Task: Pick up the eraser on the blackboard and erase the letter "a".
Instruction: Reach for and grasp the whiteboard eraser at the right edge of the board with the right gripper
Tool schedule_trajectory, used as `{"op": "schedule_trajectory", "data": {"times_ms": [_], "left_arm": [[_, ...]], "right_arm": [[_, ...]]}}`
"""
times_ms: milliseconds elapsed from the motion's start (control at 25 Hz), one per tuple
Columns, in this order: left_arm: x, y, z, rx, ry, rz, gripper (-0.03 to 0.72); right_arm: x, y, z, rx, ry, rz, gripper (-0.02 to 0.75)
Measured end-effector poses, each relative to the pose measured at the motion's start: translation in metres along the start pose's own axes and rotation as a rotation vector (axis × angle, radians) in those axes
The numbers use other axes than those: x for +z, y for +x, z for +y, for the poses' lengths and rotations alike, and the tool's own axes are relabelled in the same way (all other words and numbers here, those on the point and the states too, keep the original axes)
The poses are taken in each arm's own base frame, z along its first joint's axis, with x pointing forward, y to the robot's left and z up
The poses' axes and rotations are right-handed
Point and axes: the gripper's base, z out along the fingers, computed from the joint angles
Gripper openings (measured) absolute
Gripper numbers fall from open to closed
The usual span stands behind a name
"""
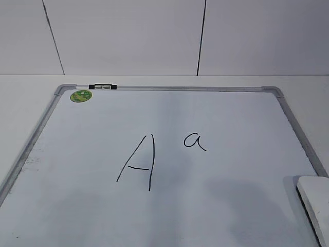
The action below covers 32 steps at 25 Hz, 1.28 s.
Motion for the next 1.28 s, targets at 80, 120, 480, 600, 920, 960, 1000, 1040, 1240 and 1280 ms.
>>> {"op": "schedule_trajectory", "data": {"times_ms": [80,120,480,600,920,960,1000,1040,1240,1280], "left_arm": [[0.000,0.000,0.000,0.000,0.000,0.000,0.235],[0.000,0.000,0.000,0.000,0.000,0.000,0.235],[0.000,0.000,0.000,0.000,0.000,0.000,0.235],[0.000,0.000,0.000,0.000,0.000,0.000,0.235],[0.000,0.000,0.000,0.000,0.000,0.000,0.235],[0.000,0.000,0.000,0.000,0.000,0.000,0.235],[0.000,0.000,0.000,0.000,0.000,0.000,0.235],[0.000,0.000,0.000,0.000,0.000,0.000,0.235],[0.000,0.000,0.000,0.000,0.000,0.000,0.235],[0.000,0.000,0.000,0.000,0.000,0.000,0.235]], "right_arm": [[0.000,0.000,0.000,0.000,0.000,0.000,0.557],[0.000,0.000,0.000,0.000,0.000,0.000,0.557],[0.000,0.000,0.000,0.000,0.000,0.000,0.557],[0.000,0.000,0.001,0.003,-0.006,0.000,0.557],[0.008,-0.010,0.013,-0.045,-0.129,0.087,0.557],[0.011,-0.013,0.014,-0.050,-0.135,0.111,0.557],[0.015,-0.016,0.015,-0.052,-0.142,0.141,0.557],[0.018,-0.020,0.016,-0.054,-0.147,0.165,0.557],[0.030,-0.034,0.019,-0.045,-0.169,0.211,0.557],[0.033,-0.036,0.020,-0.042,-0.173,0.219,0.557]]}}
